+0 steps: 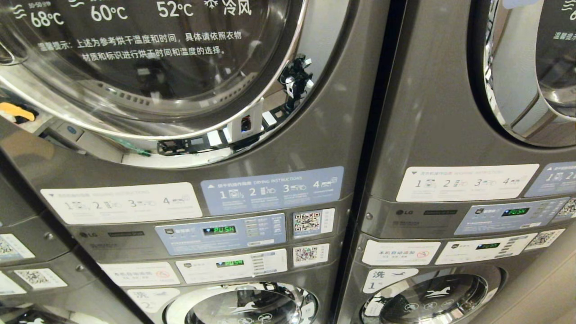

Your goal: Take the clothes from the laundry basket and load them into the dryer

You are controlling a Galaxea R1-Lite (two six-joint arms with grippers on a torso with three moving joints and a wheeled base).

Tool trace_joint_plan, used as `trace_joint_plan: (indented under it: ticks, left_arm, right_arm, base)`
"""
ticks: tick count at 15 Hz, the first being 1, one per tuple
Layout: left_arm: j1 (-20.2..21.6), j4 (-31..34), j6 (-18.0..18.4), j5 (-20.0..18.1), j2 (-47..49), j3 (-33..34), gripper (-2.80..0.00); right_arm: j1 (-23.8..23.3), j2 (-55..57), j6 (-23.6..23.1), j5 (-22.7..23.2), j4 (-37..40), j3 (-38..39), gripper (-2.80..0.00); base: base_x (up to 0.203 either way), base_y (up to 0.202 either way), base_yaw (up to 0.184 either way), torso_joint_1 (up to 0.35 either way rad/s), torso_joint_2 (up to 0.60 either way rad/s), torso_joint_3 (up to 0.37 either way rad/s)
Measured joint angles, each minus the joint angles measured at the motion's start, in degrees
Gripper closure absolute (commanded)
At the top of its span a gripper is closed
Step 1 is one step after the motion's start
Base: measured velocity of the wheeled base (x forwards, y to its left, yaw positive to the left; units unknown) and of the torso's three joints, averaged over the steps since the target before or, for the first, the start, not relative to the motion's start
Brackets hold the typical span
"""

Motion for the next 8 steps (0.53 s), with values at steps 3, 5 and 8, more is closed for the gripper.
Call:
trace_joint_plan:
  ticks: [3,5,8]
  left_arm:
    - [0.0,0.0,0.0,0.0,0.0,0.0,0.0]
    - [0.0,0.0,0.0,0.0,0.0,0.0,0.0]
    - [0.0,0.0,0.0,0.0,0.0,0.0,0.0]
  right_arm:
    - [0.0,0.0,0.0,0.0,0.0,0.0,0.0]
    - [0.0,0.0,-0.4,0.1,0.1,0.0,0.0]
    - [0.0,0.0,-1.1,0.3,0.2,-0.2,0.0]
  base:
    - [0.0,0.0,0.0,0.0,0.0,0.0]
    - [0.0,0.0,0.0,0.0,0.0,0.0]
    - [0.0,0.0,0.0,0.0,0.0,0.0]
